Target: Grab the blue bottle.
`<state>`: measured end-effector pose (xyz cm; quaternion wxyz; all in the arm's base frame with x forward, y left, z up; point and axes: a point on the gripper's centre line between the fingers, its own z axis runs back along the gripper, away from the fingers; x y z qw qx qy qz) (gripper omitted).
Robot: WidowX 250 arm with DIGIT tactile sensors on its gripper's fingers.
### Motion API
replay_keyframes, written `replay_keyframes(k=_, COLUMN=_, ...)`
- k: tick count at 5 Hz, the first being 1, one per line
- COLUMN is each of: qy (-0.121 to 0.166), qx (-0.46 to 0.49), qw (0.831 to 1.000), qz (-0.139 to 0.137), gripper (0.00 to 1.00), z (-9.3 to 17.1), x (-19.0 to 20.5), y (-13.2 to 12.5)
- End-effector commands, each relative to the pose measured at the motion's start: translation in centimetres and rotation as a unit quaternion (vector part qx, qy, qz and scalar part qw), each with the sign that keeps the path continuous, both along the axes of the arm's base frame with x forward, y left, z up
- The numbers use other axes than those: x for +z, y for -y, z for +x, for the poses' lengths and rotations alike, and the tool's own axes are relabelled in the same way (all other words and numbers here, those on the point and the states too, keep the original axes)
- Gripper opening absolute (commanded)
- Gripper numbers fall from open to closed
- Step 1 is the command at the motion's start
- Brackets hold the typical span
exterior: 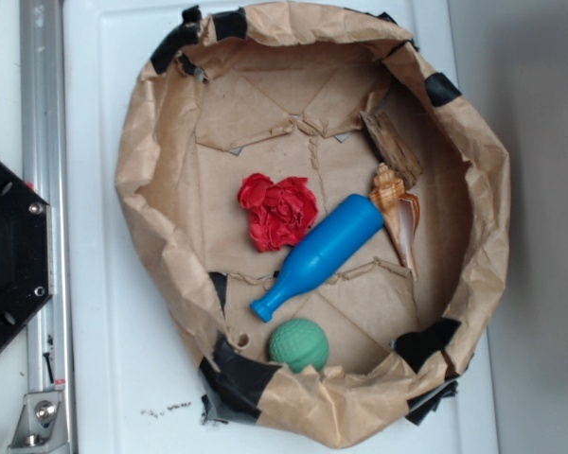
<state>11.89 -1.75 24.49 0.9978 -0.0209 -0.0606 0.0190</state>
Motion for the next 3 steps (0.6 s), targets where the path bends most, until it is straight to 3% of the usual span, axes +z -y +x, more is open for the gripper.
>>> replay_keyframes(k=1, qy=0.0, qx=0.0, qw=1.0, qz=0.0, gripper=1.0, z=0.0, x=0.0, y=0.0)
replay_keyframes(k=2, qy=0.057, qx=0.057, qw=0.996, qz=-0.025, gripper=1.0, z=4.1, x=-1.8, y=-1.7)
replay_keyframes(k=3, qy=0.067, qx=0.115, qw=0.99, qz=-0.035, gripper=1.0, z=7.9, x=-4.1, y=-3.2)
